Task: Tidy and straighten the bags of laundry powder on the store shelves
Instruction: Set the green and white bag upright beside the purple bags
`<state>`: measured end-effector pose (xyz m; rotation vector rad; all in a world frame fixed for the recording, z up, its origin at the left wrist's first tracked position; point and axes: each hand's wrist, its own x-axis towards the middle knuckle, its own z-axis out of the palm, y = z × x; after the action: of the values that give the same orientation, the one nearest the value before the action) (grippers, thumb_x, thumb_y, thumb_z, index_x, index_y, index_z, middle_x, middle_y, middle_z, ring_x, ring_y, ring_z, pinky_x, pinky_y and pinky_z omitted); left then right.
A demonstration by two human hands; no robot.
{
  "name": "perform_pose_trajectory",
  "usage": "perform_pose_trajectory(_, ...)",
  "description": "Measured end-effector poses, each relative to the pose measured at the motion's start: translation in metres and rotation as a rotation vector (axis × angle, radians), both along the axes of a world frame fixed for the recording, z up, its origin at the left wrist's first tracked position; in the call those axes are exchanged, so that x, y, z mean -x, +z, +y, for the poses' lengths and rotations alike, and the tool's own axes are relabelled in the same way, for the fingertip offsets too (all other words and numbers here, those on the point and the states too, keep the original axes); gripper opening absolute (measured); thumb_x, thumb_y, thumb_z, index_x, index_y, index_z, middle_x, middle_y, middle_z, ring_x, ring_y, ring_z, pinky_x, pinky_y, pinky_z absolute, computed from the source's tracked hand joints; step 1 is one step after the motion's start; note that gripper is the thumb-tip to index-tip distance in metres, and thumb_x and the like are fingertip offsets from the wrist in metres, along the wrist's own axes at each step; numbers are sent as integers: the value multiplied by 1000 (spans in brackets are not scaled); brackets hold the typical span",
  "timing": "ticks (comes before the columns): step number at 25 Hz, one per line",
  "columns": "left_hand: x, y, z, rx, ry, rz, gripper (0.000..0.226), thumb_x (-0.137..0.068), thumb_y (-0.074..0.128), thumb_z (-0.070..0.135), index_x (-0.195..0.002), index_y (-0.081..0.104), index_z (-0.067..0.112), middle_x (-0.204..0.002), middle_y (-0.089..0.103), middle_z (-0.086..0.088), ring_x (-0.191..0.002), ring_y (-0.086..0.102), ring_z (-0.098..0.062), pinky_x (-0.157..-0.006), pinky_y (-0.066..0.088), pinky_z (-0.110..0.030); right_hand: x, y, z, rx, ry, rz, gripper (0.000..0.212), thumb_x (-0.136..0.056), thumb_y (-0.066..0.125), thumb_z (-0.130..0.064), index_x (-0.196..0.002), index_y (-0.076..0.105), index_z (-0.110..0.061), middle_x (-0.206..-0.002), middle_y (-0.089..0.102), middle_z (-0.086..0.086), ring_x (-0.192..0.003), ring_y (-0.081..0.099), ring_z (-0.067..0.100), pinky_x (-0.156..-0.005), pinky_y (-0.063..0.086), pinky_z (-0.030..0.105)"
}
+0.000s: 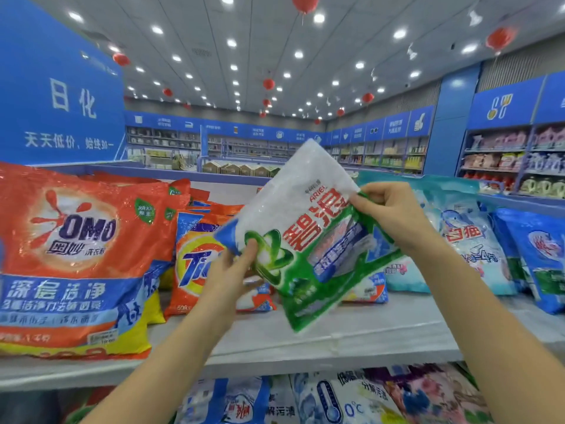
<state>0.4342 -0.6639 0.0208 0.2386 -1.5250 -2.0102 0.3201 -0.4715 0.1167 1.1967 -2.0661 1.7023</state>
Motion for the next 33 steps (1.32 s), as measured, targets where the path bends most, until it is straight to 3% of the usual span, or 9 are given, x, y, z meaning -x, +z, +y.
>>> perform_pose_trajectory(2,3,18,-12,134,205,61,13,-90,53,35,-100,57,26,-96,65,4,-85,66,-4,-74,53,-21,13,-28,-7,-59,20,-78,10,-87,61,-11,-84,68,-18,-69,73,-8,-63,66,4,-56,48,13)
perform_pose_trajectory(5,11,27,-22,330,326,-55,56,-94,42,47,-143,30,25,-147,37,5,-135,34,-16,-108,29,-35,22,-70,-25,-119,84,-176,17,-89,57,-4,-91,65,-19,-70,73,-9,-65,67,2,-56,49,16)
perform_pose_trajectory(7,16,16,-27,378,338,-123,67,-93,37,52,-149,17,22,-155,21,4,-142,20,-17,-113,21,-37,25,-90,-35,-99,149,-280,16,-90,57,-4,-95,66,-17,-77,74,-7,-71,69,8,-59,52,19)
perform_pose_trajectory(15,13,-22,-33,506,269,-70,84,-78,41,75,-145,27,27,-150,33,5,-139,29,-16,-114,25,-46,27,-101,-63,147,155,-505,37,-80,55,-42,-101,63,-13,-92,72,5,-83,69,19,-70,56,30)
perform_pose_trajectory(18,8,-25,-32,573,326,-24,93,-70,38,83,-140,34,21,-141,45,4,-132,39,-15,-110,32,-47,27,-92,-65,305,205,-577,32,-74,60,-36,-87,65,-7,-87,71,12,-78,68,26,-73,57,40)
perform_pose_trajectory(21,5,-28,-30,516,381,20,63,-84,41,66,-128,40,20,-128,48,16,-118,44,-3,-107,33,-35,23,-92,-68,415,174,-626,22,-79,64,-25,-75,61,-4,-87,66,16,-75,65,29,-74,55,44)
perform_pose_trajectory(23,5,-32,-30,500,400,-22,80,-81,37,72,-139,32,18,-141,39,11,-130,36,-10,-110,28,-36,20,-95,-71,454,153,-609,20,-85,61,-19,-71,60,-4,-82,65,14,-74,63,29,-76,54,46)
perform_pose_trajectory(28,-9,-41,-41,368,206,-161,75,-76,46,67,-137,28,27,-140,39,5,-131,38,-18,-109,29,-40,15,-94,-68,365,150,-492,23,-89,57,-19,-69,63,-8,-67,70,3,-63,68,18,-58,57,30)
perform_pose_trajectory(33,-4,-43,-30,142,172,-282,74,-84,40,61,-136,39,8,-125,52,-2,-120,43,-24,-105,30,-41,17,-87,-70,308,119,-436,27,-89,56,-25,-69,61,-7,-65,70,2,-61,68,17,-57,57,29)
